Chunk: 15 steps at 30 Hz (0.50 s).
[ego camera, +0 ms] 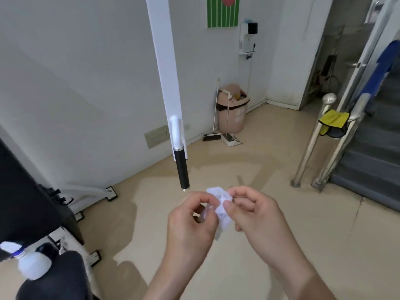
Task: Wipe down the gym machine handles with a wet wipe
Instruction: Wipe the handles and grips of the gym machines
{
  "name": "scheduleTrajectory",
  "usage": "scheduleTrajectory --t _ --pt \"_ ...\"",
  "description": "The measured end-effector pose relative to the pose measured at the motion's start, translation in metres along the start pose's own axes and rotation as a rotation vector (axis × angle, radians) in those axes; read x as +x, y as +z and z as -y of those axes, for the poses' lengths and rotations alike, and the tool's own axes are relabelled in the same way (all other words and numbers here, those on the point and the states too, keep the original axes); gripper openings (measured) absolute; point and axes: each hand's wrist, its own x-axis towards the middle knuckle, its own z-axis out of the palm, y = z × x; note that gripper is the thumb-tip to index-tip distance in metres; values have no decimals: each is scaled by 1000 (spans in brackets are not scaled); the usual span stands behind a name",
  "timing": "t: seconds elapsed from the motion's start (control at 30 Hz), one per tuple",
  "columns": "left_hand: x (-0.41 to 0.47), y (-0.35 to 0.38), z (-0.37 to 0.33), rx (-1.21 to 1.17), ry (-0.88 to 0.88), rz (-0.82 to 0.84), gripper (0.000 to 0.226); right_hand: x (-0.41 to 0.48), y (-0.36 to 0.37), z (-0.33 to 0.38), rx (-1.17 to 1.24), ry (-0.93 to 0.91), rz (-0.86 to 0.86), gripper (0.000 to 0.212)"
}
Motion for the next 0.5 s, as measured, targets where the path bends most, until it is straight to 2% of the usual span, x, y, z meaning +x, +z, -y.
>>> scheduleTrajectory --t 0.07,0.13,0.2,0.27,0.37,0.5 --pt "16 6 4 -55 -57 -45 25 25 -4 -5 154 71 115 12" --pt "29 9 9 -213 -132 -32 15 49 -9 -12 261 101 197 16" --pt "39 12 12 -380 -198 -1 14 73 -13 -19 330 133 264 11" --pt "47 21 16 -446 -258 -14 14 96 -16 -29 371 183 332 8" --pt "60 37 23 -367 -301 -120 22 128 -18 -46 307 243 430 8" --pt "78 60 30 -321 -268 -331 5 170 -20 -58 155 165 534 17"
